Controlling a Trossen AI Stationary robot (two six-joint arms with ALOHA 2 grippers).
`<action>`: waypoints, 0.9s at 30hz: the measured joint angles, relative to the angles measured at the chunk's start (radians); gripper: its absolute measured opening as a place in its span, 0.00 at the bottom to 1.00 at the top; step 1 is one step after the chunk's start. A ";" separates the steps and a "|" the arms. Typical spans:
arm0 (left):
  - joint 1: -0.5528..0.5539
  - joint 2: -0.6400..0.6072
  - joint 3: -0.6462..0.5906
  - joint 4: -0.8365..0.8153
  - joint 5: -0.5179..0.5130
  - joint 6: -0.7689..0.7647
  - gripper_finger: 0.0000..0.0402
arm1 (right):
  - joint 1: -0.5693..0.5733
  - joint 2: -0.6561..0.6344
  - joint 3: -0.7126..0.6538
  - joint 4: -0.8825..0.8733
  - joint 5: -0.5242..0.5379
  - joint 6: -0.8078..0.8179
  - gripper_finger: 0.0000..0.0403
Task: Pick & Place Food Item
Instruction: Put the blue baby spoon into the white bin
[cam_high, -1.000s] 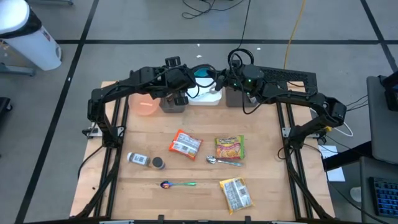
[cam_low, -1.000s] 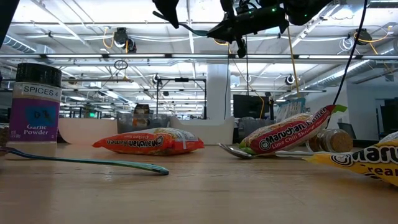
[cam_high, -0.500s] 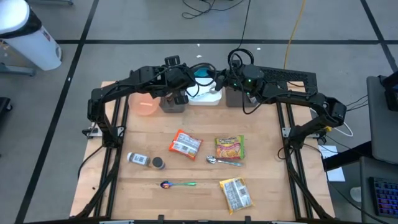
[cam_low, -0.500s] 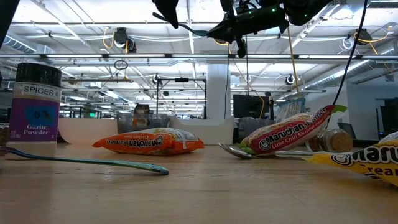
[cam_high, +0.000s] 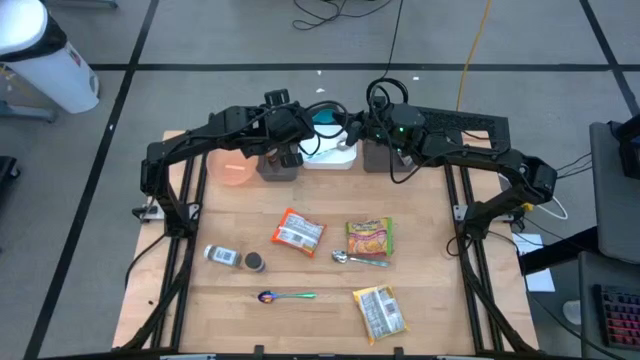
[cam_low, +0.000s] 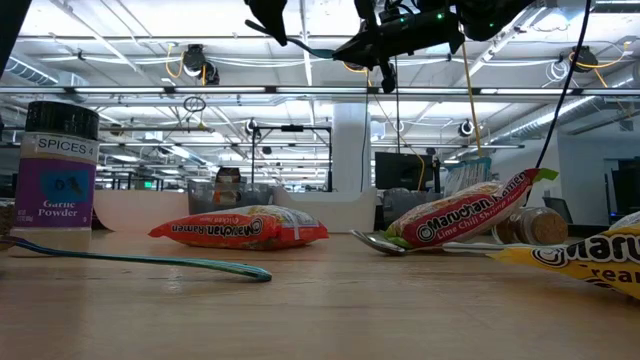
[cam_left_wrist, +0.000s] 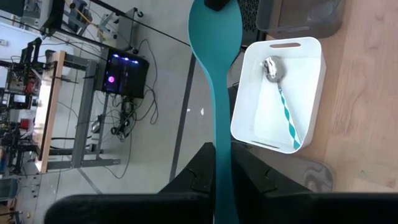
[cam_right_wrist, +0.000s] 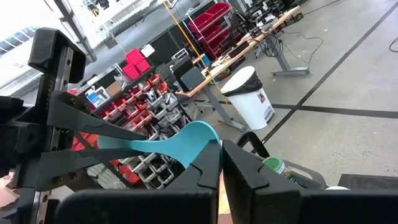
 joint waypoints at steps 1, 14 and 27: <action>0.000 0.000 0.000 0.000 0.000 0.000 0.07 | 0.000 0.000 0.000 0.000 0.000 0.000 0.00; 0.011 -0.002 0.000 0.002 -0.002 0.006 0.07 | -0.001 0.000 0.000 0.051 -0.046 -0.045 0.13; 0.045 0.000 0.000 0.000 0.134 -0.004 0.07 | -0.091 -0.074 0.002 0.031 -0.087 -0.059 0.40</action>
